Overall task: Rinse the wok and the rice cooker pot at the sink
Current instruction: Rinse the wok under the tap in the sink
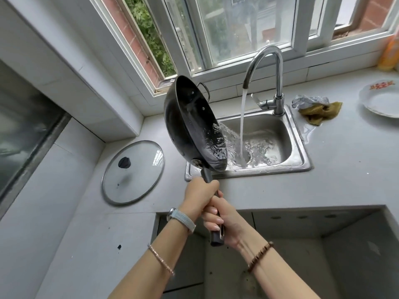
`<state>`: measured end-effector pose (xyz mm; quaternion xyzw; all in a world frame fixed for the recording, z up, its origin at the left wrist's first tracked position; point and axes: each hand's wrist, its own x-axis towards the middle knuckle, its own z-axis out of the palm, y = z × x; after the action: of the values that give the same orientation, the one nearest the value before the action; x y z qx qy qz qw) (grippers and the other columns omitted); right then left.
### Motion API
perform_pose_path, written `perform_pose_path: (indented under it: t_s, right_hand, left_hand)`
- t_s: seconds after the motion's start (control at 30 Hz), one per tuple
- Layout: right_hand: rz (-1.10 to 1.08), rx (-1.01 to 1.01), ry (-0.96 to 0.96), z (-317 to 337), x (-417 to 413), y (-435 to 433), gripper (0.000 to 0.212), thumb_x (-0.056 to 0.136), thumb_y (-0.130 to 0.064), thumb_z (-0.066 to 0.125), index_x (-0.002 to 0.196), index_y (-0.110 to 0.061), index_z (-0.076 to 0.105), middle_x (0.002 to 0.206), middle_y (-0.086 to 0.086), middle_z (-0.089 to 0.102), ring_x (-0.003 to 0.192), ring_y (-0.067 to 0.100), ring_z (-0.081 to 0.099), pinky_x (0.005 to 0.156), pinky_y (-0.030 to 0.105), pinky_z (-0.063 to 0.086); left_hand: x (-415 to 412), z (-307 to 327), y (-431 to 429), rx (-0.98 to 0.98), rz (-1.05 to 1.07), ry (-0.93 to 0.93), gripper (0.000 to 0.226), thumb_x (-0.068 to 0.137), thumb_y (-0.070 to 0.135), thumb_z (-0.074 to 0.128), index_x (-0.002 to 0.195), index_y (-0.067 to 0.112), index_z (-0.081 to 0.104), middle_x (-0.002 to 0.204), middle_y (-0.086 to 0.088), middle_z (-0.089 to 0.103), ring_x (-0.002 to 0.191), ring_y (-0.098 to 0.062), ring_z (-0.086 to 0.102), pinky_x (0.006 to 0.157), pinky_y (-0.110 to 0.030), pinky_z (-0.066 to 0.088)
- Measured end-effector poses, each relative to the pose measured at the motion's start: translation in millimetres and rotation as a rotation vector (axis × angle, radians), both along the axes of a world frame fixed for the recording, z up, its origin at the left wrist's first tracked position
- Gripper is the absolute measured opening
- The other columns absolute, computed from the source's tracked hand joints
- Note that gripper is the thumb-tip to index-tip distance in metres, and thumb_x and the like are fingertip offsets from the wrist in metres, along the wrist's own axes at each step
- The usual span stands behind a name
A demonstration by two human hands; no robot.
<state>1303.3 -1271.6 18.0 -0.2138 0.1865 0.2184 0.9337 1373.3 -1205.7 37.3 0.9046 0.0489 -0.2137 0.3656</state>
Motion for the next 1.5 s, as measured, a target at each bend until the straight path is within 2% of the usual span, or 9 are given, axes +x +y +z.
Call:
perform_pose_path:
  t_s: [0.2, 0.33, 0.77, 0.93, 1.07, 1.2, 1.27, 1.4, 1.5]
  right_hand:
    - [0.027, 0.032, -0.074, 10, -1, 0, 0.03, 0.097, -0.004, 0.038, 0.073, -0.022, 0.036, 0.044, -0.005, 0.028, 0.027, 0.002, 0.025, 0.026, 0.014, 0.021]
    - [0.011, 0.077, -0.1, 16, 1, 4, 0.028, 0.098, -0.002, 0.035, 0.077, -0.021, 0.038, 0.042, -0.005, 0.029, 0.025, 0.001, 0.026, 0.026, 0.012, 0.021]
    - [0.0, 0.103, -0.158, 26, -2, 6, 0.025, 0.097, -0.003, 0.037, 0.079, -0.019, 0.041, 0.042, -0.005, 0.03, 0.025, 0.001, 0.026, 0.026, 0.012, 0.022]
    - [-0.005, 0.07, -0.144, 24, -3, 5, 0.024, 0.097, -0.002, 0.037, 0.087, -0.023, 0.042, 0.044, -0.005, 0.029, 0.026, 0.001, 0.025, 0.027, 0.012, 0.022]
    - [0.016, -0.072, -0.169, 19, -7, -6, 0.021, 0.097, -0.001, 0.038, 0.086, -0.019, 0.039, 0.05, -0.004, 0.028, 0.029, 0.002, 0.025, 0.03, 0.014, 0.024]
    - [0.04, -0.168, -0.156, 6, -12, -18, 0.021, 0.096, 0.0, 0.038, 0.083, -0.017, 0.034, 0.052, -0.003, 0.03, 0.032, 0.003, 0.025, 0.031, 0.016, 0.025]
    - [0.028, -0.174, -0.132, -2, -13, -21, 0.022, 0.096, 0.0, 0.038, 0.085, -0.018, 0.032, 0.052, -0.003, 0.03, 0.033, 0.004, 0.025, 0.032, 0.016, 0.026]
    - [-0.003, -0.159, -0.086, -10, -16, -27, 0.022, 0.096, -0.002, 0.04, 0.084, -0.019, 0.032, 0.053, -0.003, 0.03, 0.033, 0.003, 0.025, 0.032, 0.016, 0.024]
    - [-0.027, -0.157, -0.064, -15, -18, -33, 0.02, 0.096, -0.003, 0.041, 0.082, -0.017, 0.035, 0.053, -0.003, 0.029, 0.034, 0.003, 0.025, 0.032, 0.017, 0.025]
  left_hand:
    - [-4, 20, 0, 0.087, -0.014, -0.103, 0.033, 0.066, 0.032, 0.045, 0.055, 0.013, 0.069, 0.066, 0.0, 0.073, 0.075, -0.021, 0.069, 0.08, -0.037, 0.055]
    - [-4, 31, -1, 0.138, -0.014, -0.145, 0.036, 0.071, 0.033, 0.046, 0.063, 0.01, 0.073, 0.067, -0.003, 0.073, 0.074, -0.022, 0.068, 0.079, -0.037, 0.055]
    - [-7, 41, 2, 0.166, -0.052, -0.203, 0.035, 0.082, 0.025, 0.051, 0.059, 0.013, 0.073, 0.067, -0.003, 0.073, 0.072, -0.021, 0.068, 0.078, -0.037, 0.055]
    - [-5, 34, 4, 0.117, -0.042, -0.155, 0.034, 0.075, 0.03, 0.048, 0.06, 0.012, 0.073, 0.068, -0.006, 0.073, 0.074, -0.024, 0.069, 0.078, -0.04, 0.056]
    - [-3, 22, -3, 0.054, -0.059, -0.092, 0.035, 0.085, 0.024, 0.05, 0.056, 0.016, 0.068, 0.071, -0.003, 0.074, 0.079, -0.024, 0.069, 0.079, -0.038, 0.056]
    - [-4, 3, -13, -0.017, -0.057, -0.011, 0.037, 0.088, 0.021, 0.052, 0.054, 0.017, 0.064, 0.055, 0.007, 0.068, 0.074, -0.019, 0.069, 0.08, -0.035, 0.056]
    - [-4, -6, -17, -0.034, -0.06, 0.028, 0.035, 0.087, 0.021, 0.052, 0.054, 0.017, 0.063, 0.053, 0.009, 0.067, 0.07, -0.016, 0.068, 0.081, -0.033, 0.056]
    - [-4, -20, -25, -0.056, -0.093, 0.076, 0.033, 0.085, 0.022, 0.053, 0.055, 0.016, 0.066, 0.061, 0.003, 0.071, 0.079, -0.025, 0.071, 0.082, -0.037, 0.056]
    - [-3, -27, -32, -0.041, -0.129, 0.096, 0.033, 0.085, 0.023, 0.052, 0.056, 0.016, 0.066, 0.061, 0.004, 0.071, 0.078, -0.022, 0.07, 0.08, -0.034, 0.057]
